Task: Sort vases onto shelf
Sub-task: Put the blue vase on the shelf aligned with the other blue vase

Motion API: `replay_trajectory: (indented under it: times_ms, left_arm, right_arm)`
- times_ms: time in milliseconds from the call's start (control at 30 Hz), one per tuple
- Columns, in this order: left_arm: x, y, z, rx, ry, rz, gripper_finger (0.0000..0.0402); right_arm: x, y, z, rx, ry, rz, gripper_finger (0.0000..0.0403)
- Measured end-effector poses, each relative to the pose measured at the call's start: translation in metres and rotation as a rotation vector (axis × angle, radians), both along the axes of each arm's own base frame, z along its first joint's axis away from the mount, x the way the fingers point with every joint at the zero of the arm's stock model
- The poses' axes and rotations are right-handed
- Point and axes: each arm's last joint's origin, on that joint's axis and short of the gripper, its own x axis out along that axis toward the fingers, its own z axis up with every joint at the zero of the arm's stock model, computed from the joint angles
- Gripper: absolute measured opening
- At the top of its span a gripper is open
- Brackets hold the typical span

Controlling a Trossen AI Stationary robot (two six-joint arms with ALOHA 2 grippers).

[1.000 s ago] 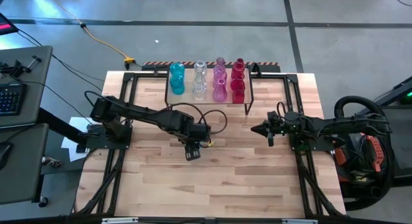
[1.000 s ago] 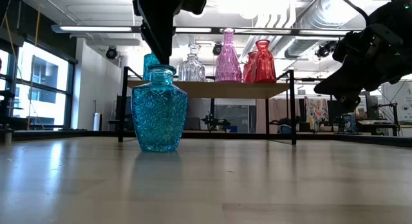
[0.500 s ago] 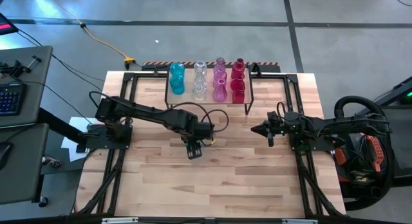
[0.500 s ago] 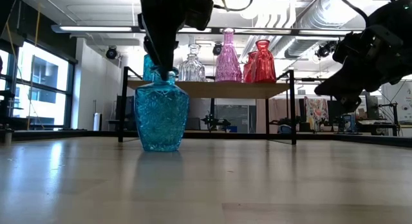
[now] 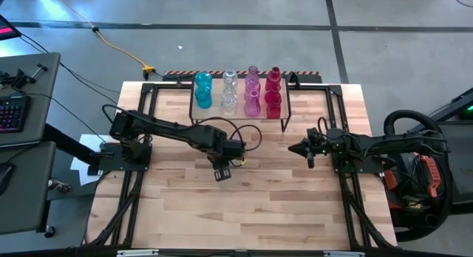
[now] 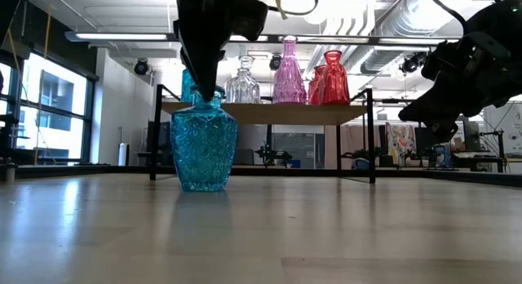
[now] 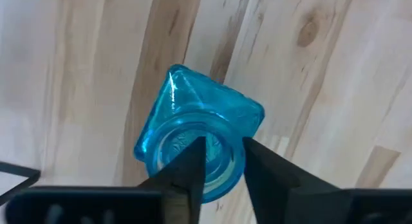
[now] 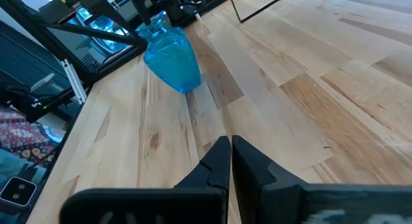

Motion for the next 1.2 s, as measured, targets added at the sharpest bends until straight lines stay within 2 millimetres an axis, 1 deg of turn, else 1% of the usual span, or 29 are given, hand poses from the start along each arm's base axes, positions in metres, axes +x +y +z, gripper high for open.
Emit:
replay_trajectory:
  times_ms: [133,233,367,500,567,767,833,933,1200]
  left_arm:
    - [-0.001,0.004,0.0,0.003,0.01,0.016,0.0047]
    - [-0.002,0.008,0.0,0.004,0.02,0.037,0.0024]
    - [-0.002,0.012,0.001,-0.001,0.026,0.051,0.0023]
    - [-0.004,0.018,0.003,-0.019,0.033,0.062,0.0044]
    - [-0.004,0.02,0.002,-0.028,0.043,0.063,0.0048]
    - [-0.005,0.029,0.004,-0.054,0.046,0.087,0.0034]
    - [-0.008,0.031,0.012,-0.06,0.042,0.09,0.003]
    - [-0.012,0.036,0.028,-0.052,0.017,0.096,0.0032]
    - [-0.033,0.053,0.074,0.024,0.021,0.152,0.0036]
  right_arm:
    - [0.0,0.0,0.0,0.0,0.0,0.0,0.0]
    - [0.0,0.0,0.0,0.0,0.0,0.0,0.0]
    - [0.0,0.0,0.0,0.0,0.0,0.0,0.0]
    - [0.0,0.0,0.0,0.0,0.0,0.0,0.0]
    - [0.0,0.0,0.0,0.0,0.0,0.0,0.0]
    - [0.0,0.0,0.0,0.0,0.0,0.0,0.0]
    - [0.0,0.0,0.0,0.0,0.0,0.0,0.0]
    - [0.0,0.0,0.0,0.0,0.0,0.0,0.0]
    - [0.0,0.0,-0.001,0.001,0.008,0.0,0.0]
